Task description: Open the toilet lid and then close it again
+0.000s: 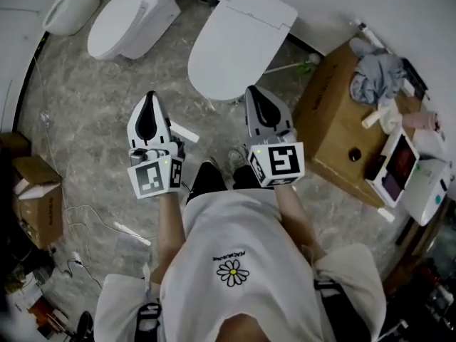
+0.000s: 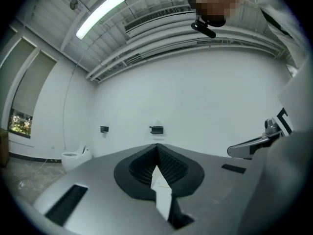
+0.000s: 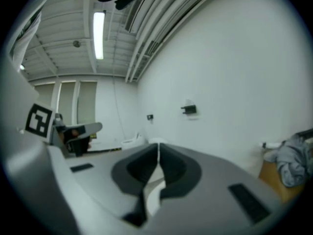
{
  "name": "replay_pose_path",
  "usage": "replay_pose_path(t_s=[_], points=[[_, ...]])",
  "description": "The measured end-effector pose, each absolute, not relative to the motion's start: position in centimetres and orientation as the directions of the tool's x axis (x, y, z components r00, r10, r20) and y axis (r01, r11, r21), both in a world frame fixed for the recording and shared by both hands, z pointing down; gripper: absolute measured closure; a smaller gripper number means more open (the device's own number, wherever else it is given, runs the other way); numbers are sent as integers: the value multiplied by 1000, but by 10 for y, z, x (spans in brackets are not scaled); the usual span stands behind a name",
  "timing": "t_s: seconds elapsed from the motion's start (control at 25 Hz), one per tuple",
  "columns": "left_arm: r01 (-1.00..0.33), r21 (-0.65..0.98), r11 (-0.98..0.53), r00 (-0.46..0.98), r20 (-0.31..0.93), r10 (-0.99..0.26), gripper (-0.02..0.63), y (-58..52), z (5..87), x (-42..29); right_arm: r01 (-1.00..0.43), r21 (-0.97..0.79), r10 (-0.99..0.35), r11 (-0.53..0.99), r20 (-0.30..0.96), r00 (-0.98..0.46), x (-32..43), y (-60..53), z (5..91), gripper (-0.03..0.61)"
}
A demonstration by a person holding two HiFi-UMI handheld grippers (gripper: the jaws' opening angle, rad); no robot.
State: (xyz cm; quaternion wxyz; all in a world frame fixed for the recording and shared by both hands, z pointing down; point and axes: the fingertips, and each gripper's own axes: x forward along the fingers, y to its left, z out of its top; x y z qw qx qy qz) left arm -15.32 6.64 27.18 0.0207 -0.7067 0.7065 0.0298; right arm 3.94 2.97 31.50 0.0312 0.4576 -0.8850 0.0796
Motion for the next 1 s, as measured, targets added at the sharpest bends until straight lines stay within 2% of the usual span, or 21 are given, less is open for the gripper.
replay_pose_path(t_s=[0.48,0.68,1.0], points=[[-934,11,-357,355,-92,-931,589,-2,268,-95,-953,-90,-947,290,119,-299,85,16,309,548],[-923,18,-384,381,-96,-920,589,-18,269,-109,-971,-86,-965,224,122,-234,78,15,309,548],[-925,10,-381,379,-65,-923,588,-39,298,-122,-969,-88,-965,231,110,-240,69,-4,323,548]])
